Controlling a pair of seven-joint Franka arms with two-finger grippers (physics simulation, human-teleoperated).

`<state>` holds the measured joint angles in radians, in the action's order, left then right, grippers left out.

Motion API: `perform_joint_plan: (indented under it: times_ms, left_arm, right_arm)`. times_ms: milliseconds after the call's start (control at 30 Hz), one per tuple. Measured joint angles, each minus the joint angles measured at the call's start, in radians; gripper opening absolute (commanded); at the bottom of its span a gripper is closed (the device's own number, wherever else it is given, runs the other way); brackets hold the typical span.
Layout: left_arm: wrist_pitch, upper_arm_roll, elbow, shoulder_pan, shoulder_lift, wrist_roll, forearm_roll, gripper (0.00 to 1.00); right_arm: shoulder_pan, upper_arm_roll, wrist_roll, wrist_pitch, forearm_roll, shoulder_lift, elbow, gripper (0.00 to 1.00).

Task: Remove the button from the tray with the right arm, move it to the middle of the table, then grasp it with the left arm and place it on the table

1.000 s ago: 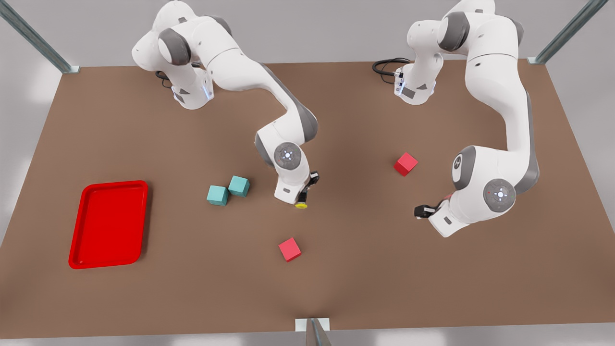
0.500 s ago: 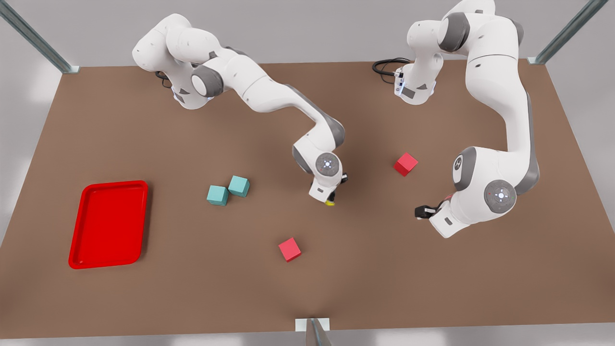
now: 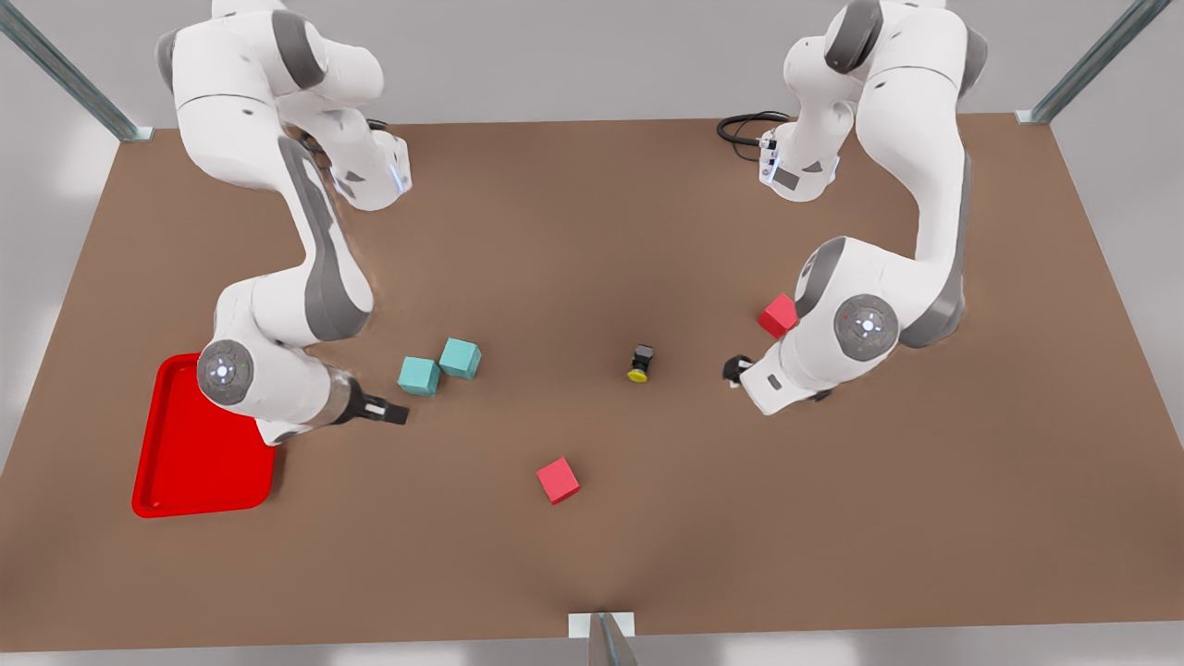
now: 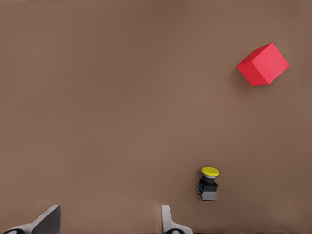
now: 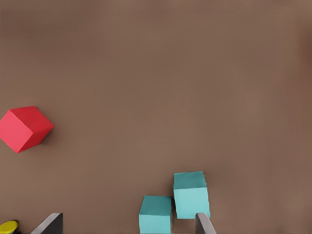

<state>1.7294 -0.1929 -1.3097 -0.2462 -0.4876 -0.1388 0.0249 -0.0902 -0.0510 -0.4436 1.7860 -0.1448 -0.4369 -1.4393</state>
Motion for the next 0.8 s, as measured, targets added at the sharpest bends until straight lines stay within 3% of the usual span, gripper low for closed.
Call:
perform_joint_plan:
  times_ms: [167, 300, 467, 800]
  left_arm:
    - [-0.003, -0.119, -0.022, -0.116, 0.017, -0.065, -0.046, 1.00]
    - [0.018, -0.124, -0.034, -0.188, -0.031, -0.162, -0.102, 1.00]
    - [0.083, -0.116, -0.169, -0.173, -0.075, -0.296, -0.166, 1.00]
    - [0.219, -0.126, -0.149, -0.245, -0.169, -0.421, -0.217, 1.00]
  right_arm:
    - [0.124, -0.005, 0.104, -0.075, 0.141, 0.086, 0.035, 1.00]
    - [0.136, -0.006, 0.176, -0.161, 0.174, 0.176, 0.033, 1.00]
    - [0.153, -0.016, 0.246, -0.219, 0.184, 0.196, 0.031, 1.00]
    - [0.189, -0.019, 0.340, -0.243, 0.191, 0.175, 0.045, 1.00]
